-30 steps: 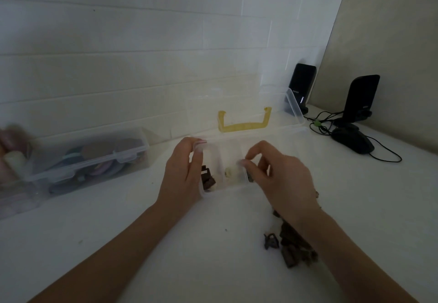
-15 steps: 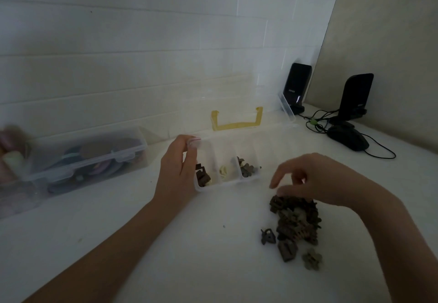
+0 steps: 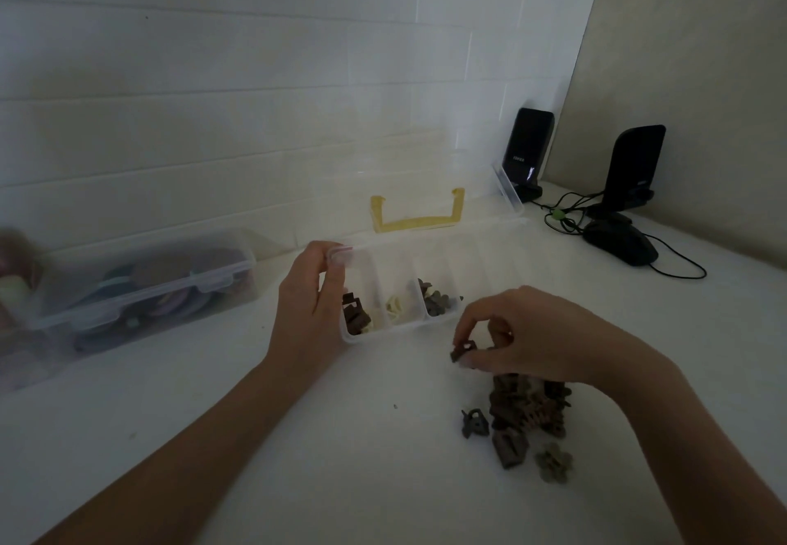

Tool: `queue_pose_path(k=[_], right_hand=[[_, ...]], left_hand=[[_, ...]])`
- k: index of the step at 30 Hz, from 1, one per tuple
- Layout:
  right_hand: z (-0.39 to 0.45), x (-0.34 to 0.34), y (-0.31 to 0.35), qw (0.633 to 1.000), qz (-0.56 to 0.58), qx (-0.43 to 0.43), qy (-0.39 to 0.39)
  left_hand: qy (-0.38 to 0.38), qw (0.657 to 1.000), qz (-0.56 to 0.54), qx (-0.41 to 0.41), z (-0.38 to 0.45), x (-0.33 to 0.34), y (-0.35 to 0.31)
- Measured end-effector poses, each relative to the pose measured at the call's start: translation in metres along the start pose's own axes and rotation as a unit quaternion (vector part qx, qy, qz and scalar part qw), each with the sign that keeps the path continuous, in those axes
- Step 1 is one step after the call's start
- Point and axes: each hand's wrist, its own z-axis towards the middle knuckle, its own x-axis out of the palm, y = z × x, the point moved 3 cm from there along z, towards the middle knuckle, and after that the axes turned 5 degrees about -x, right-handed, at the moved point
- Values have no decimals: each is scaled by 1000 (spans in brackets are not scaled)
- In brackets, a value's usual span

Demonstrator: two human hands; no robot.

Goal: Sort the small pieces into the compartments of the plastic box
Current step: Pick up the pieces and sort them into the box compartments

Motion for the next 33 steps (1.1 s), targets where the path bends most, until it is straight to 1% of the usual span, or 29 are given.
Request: queue_pose_path(k=[4,8,11,19,24,27,28,30,33], right_hand=[[5,-2,20,991,50,-70,-101],[9,8,43,976,32,-103,-192],[10,14,54,957,35,-125,-260],[16,21,62,925,9,-114,-363],[27,27,67,918,-17,-98,-383],[32,32,66,927,-67,-93,-358],[33,34,62,933,-61,-89,-344],[32,33,54,942,-16,-86,-324],[26,25,43,942,15,-88,-322]], left_hand=[[-3,1000,0,7,0,0,0],[-9,1000,3,5,-1,1,-1],[-11,1000,1,2,-3,4,-5],[-5,999,22,23,-12,7,-14],[-1,999,30,22,-12,7,-14],[-3,999,34,25,-12,7,-12],[-4,999,35,26,-11,7,-12],[-4,999,34,24,-10,7,-12],[-7,999,30,18,-9,7,-12]])
